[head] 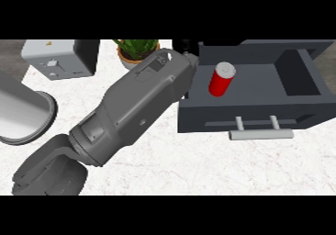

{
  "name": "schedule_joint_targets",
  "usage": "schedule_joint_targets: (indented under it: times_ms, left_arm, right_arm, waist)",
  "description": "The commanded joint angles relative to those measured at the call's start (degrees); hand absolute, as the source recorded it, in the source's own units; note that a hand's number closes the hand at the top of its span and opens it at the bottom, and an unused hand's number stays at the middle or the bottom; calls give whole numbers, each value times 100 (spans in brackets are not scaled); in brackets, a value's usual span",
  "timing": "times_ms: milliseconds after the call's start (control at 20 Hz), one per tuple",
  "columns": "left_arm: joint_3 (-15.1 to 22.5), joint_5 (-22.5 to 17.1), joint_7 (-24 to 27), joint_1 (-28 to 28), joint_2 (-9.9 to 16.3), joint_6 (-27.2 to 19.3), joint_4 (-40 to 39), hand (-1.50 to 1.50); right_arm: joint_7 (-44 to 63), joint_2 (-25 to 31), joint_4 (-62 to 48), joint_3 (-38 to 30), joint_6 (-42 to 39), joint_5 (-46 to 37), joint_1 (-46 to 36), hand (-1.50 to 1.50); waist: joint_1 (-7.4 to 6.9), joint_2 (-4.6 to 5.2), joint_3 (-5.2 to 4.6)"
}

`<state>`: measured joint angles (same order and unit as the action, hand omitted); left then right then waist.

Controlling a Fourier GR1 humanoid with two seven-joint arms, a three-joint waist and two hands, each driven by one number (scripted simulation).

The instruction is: Pick up the can, place it into the drawer and close the drawer

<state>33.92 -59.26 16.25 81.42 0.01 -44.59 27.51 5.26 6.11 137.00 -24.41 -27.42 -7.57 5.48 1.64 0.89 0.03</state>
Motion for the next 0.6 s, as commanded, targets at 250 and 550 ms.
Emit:
schedule_joint_targets:
  times_ms: [250,550]
  left_arm:
    - [-201,-98,-199,217,-1,96,-186,-150]
    - [-95,142,-468,30,144,-132,174,-150]
  right_arm:
    - [-230,-66,-909,1737,706,-2723,-1051,-150]
    - [-584,130,-2476,2144,1383,-3898,-1969,-150]
  waist:
    - [-123,-5,-3]
    - [-311,-64,-4]
